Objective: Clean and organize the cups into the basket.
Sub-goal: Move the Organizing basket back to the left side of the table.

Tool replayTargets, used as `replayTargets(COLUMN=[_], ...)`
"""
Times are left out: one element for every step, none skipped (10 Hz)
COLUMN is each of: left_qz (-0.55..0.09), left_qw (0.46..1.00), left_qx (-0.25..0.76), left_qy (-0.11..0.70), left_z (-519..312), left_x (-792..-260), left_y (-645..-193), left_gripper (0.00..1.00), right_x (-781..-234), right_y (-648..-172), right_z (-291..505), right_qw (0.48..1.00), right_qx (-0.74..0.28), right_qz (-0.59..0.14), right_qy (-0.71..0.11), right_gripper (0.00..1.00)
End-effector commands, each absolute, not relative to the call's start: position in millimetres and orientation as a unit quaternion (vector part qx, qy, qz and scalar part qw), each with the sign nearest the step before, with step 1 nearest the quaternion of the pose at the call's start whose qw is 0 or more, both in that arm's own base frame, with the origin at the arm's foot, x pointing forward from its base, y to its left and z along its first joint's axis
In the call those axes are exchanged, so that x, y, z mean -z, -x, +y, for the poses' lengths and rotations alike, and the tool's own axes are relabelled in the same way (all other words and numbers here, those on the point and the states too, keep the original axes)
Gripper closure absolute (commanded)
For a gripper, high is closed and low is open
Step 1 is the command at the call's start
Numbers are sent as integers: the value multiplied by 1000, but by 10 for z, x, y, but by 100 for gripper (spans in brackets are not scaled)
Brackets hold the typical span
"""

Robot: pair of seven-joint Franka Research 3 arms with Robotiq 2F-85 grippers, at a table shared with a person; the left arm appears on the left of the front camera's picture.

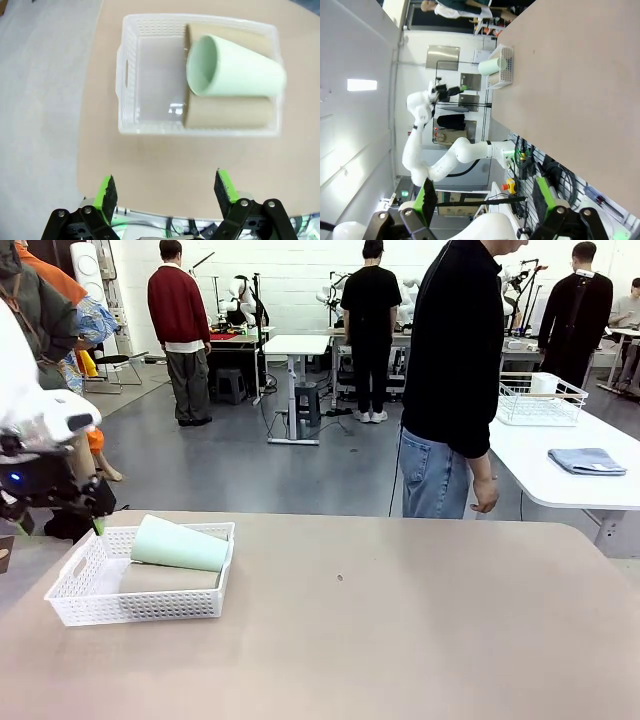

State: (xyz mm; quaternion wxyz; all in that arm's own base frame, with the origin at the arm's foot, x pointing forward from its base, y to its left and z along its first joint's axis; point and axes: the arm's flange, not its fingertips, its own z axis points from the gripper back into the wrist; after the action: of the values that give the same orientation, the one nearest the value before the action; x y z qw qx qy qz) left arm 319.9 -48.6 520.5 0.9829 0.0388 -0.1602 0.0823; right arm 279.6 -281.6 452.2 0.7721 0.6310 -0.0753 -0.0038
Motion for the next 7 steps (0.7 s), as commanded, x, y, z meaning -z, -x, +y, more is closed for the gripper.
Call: replayTargets(left_qz=[-190,-187,-181,-165,-159,-182,-182], left_qw=[980,981,983,985,985,982,982], left_qx=[-51,-45,-36,-32,-34,-40,-40], left_qy=[-36,-36,-20,-27,-50,-31,-31], left_z=[-645,-709,-746,-843,-981,-867,-867], left_x=[-5401,-5443,-5434,-5309,-5067,-5777,-5777], left_y=[-2463,-2190,-2053,-2112,-2217,-2139,-2139], left_gripper=[0,0,0,0,0,0,0], right_x=[-4544,-4544,-4544,-4544,-4544,-4544,-4544], right_y=[-2778,-2778,-2778,-2778,-2778,-2778,-2778], right_z=[-2818,-2818,-2818,-2818,-2818,-2818,-2818], right_qw=[770,770,770,770,770,770,770], right_qx=[9,9,9,9,9,9,9], right_qz=[-70,-70,-70,-70,-70,-70,-70], right_qy=[-634,-634,-634,-634,-634,-634,-634], right_gripper=[0,0,0,0,0,0,0])
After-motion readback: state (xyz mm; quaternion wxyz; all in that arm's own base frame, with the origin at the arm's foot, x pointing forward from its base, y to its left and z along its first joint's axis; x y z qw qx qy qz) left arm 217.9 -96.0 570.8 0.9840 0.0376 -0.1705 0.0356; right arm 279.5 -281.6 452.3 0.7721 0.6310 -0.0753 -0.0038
